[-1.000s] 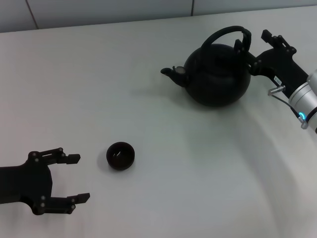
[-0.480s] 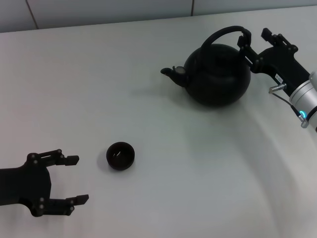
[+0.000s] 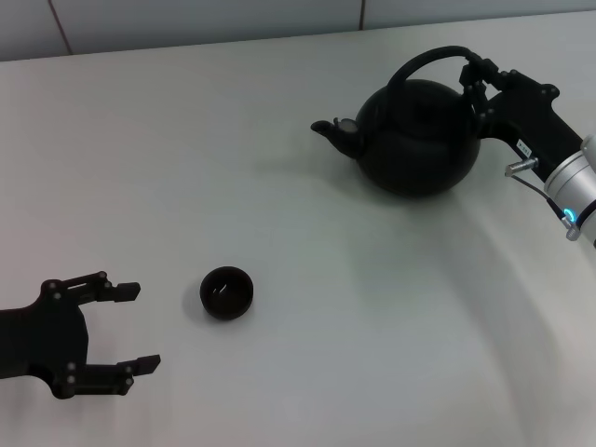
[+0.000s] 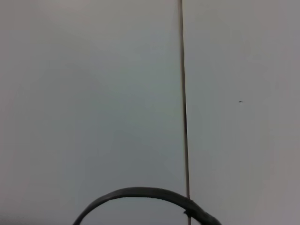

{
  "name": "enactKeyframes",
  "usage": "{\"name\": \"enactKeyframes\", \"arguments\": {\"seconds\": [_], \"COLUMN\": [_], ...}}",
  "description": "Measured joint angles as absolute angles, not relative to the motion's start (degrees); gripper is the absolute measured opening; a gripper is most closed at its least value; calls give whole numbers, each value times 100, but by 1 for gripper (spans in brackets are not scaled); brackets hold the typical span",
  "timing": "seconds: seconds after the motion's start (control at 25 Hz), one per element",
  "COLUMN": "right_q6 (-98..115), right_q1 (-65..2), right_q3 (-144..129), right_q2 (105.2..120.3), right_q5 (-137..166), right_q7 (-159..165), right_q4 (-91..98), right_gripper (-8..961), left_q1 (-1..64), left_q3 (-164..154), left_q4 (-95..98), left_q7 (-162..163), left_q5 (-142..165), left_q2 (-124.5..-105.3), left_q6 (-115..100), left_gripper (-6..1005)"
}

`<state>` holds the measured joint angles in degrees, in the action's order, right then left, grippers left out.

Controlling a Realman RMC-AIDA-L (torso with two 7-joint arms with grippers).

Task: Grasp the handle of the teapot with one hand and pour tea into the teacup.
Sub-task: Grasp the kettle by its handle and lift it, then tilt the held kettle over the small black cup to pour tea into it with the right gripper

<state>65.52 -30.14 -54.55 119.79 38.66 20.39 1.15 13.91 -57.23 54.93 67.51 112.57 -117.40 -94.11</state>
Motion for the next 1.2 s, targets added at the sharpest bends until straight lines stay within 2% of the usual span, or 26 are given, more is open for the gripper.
{"name": "enactKeyframes", "arguments": {"seconds": [0.24, 0.36, 1.2], "right_q6": [6552, 6558, 7163], "right_q1": [-3016, -3023, -3155], "right_q3": [-5451, -5451, -5668], "right_q2": [11979, 11979, 11954], "right_q5": [3867, 3868, 5362], "right_q7": [2039, 2038, 2390], "right_q4": [114, 119, 637], "right_gripper": [283, 106, 93], "left_q1": [1376, 1376, 1379], "left_q3": [-5722, -5721, -5660], "left_q4": [5507, 5507, 5563], "left_q7": [6750, 6750, 6721], "left_q5": [11301, 11383, 11511], "left_q2": [-11721, -11719, -11736], "left_q6": [-9413, -9402, -9520], "left_gripper": [862, 862, 862]}}
